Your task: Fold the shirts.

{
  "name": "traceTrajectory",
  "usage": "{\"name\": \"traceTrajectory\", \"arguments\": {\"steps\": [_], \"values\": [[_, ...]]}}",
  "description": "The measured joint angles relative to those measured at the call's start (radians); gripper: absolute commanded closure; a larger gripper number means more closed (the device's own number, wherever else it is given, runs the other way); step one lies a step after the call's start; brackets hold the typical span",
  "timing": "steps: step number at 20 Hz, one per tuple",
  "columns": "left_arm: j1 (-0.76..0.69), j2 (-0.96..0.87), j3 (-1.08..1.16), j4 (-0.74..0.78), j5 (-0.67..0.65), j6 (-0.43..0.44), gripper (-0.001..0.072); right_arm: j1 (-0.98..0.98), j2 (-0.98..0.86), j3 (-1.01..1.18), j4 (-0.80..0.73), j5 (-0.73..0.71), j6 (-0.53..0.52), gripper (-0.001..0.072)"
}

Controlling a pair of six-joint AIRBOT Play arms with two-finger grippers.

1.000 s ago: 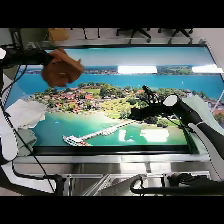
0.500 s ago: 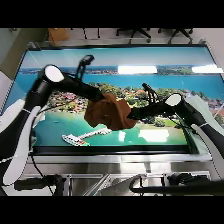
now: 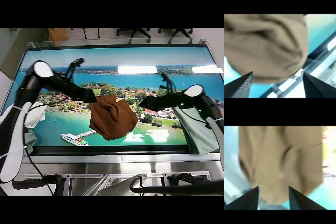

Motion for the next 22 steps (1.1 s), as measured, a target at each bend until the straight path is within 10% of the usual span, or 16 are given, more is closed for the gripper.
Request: {"name": "traceTrajectory", "arguments": {"steps": [13,14,15,16,22], "values": [[0.151,-0.121,-0.496,-0.365,0.311,0.229,0.0062,0.040,-0.328,0.017,-0.053,0.028,-0.024,0.0345],[0.146,-0.153,-0.480,-0.381,0.319,0.240,0.0206,0.060,-0.347,0.018,-0.045,0.022,-0.027,0.0379],[0.142,-0.182,-0.458,-0.395,0.324,0.249,0.0383,0.075,-0.358,0.019,-0.040,0.015,-0.027,0.0565],[0.139,-0.212,-0.429,-0.404,0.326,0.256,0.0697,0.087,-0.369,0.020,-0.041,0.004,-0.034,0.0672],[0.136,-0.292,-0.216,-0.425,0.296,0.255,0.0695,0.105,-0.364,0.115,-0.040,-0.016,-0.100,0.0683]]}}
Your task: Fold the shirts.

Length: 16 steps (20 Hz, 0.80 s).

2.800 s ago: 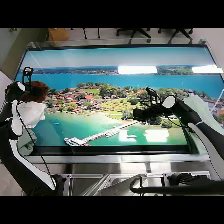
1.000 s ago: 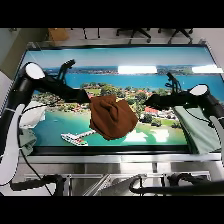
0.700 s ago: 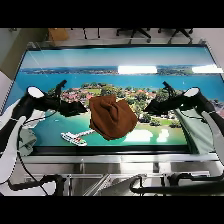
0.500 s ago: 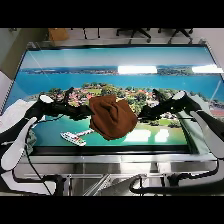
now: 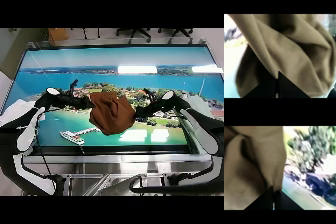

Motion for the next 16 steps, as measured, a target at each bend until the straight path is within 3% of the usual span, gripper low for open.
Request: {"name": "traceTrajectory", "arguments": {"steps": [4,11,16], "values": [[0.002,0.080,0.187,-0.001,-0.069,-0.034,0.0695,-0.030,0.066,0.214,0.008,0.074,-0.021,0.0683],[0.026,0.389,0.567,-0.002,-0.206,-0.114,0.0695,-0.093,0.299,0.635,0.001,0.180,-0.044,0.0683],[0.099,0.641,0.687,0.173,-0.260,-0.183,0.0693,-0.101,0.523,0.732,-0.203,0.103,-0.054,0.0683]]}}
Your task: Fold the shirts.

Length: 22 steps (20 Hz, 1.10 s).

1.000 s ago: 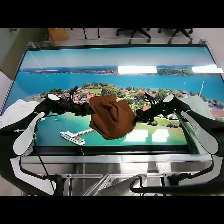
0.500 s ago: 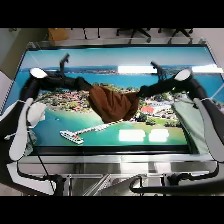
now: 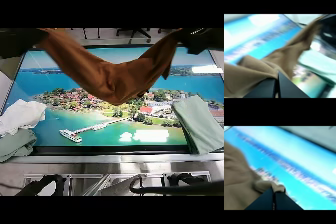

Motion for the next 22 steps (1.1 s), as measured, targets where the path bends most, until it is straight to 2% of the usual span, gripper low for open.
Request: {"name": "traceTrajectory", "arguments": {"steps": [4,7,11,14,15,16,17,18,22], "values": [[0.128,0.174,-0.163,0.106,-0.004,-0.020,0.0693,-0.001,0.054,0.013,-0.147,-0.022,0.023,0.0683],[0.170,0.224,-0.387,0.134,0.020,-0.018,0.0693,-0.001,-0.026,-0.003,-0.170,0.029,0.046,0.0682],[0.140,0.152,-0.665,0.149,0.087,0.032,0.0693,0.000,-0.231,-0.097,-0.117,0.056,0.061,0.0682],[0.109,0.005,-0.797,0.154,0.210,0.072,0.0672,0.000,-0.429,-0.153,-0.076,-0.006,0.065,0.0681],[0.105,-0.052,-0.815,0.156,0.248,0.080,0.0422,0.000,-0.490,-0.163,-0.062,-0.039,0.065,0.0673],[0.101,-0.111,-0.818,0.155,0.279,0.084,0.0089,0.000,-0.549,-0.170,-0.045,-0.074,0.067,0.0557],[0.098,-0.176,-0.808,0.156,0.300,0.088,0.0044,0.000,-0.595,-0.174,-0.025,-0.104,0.069,0.0442],[0.097,-0.239,-0.784,0.156,0.307,0.091,0.0044,0.000,-0.630,-0.176,-0.010,-0.129,0.068,0.0395],[0.133,-0.413,-0.618,0.162,0.234,0.092,0.0044,-0.019,-0.649,-0.173,0.007,-0.147,0.082,0.0381]]}}
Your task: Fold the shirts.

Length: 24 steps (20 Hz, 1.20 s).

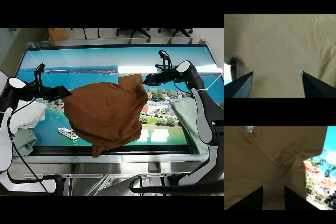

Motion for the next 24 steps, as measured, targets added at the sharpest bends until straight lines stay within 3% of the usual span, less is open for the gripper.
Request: {"name": "traceTrajectory", "arguments": {"steps": [4,8,9,10,12,14,17,19,20,21,22,23,24], "values": [[0.077,-0.058,0.073,0.001,-0.143,-0.012,0.0045,-0.058,0.124,-0.037,-0.073,0.143,0.094,0.0381],[0.142,-0.050,-0.058,0.004,-0.231,-0.011,0.0045,-0.068,0.292,-0.266,-0.107,0.239,0.160,0.0365],[0.154,-0.043,-0.109,0.004,-0.232,-0.006,0.0045,-0.066,0.337,-0.346,-0.113,0.249,0.167,0.0239],[0.164,-0.036,-0.155,0.004,-0.232,0.001,0.0045,-0.063,0.377,-0.423,-0.115,0.256,0.179,0.0188],[0.177,-0.019,-0.244,0.003,-0.222,0.009,0.0045,-0.051,0.452,-0.587,-0.116,0.254,0.200,0.0190],[0.176,-0.003,-0.323,0.000,-0.195,0.016,0.0045,-0.026,0.508,-0.738,-0.092,0.210,0.211,0.0257],[0.131,0.013,-0.408,-0.006,-0.124,0.027,0.0046,0.038,0.533,-0.905,-0.039,0.108,0.211,0.0256],[0.082,0.018,-0.436,-0.007,-0.070,0.028,0.0249,0.091,0.513,-0.964,-0.002,0.040,0.201,0.0256],[0.053,0.019,-0.445,-0.008,-0.042,0.031,0.0297,0.117,0.495,-0.982,0.021,0.009,0.191,0.0256],[0.027,0.019,-0.451,-0.009,-0.012,0.031,0.0296,0.141,0.475,-0.995,0.047,-0.016,0.178,0.0258],[0.005,0.020,-0.455,-0.009,0.013,0.031,0.0415,0.159,0.457,-1.002,0.080,-0.031,0.159,0.0330],[-0.016,0.021,-0.459,-0.008,0.036,0.031,0.0683,0.176,0.437,-1.008,0.128,-0.049,0.126,0.0504],[-0.031,0.021,-0.460,-0.008,0.054,0.032,0.0690,0.187,0.420,-1.014,0.171,-0.066,0.087,0.0622]]}}
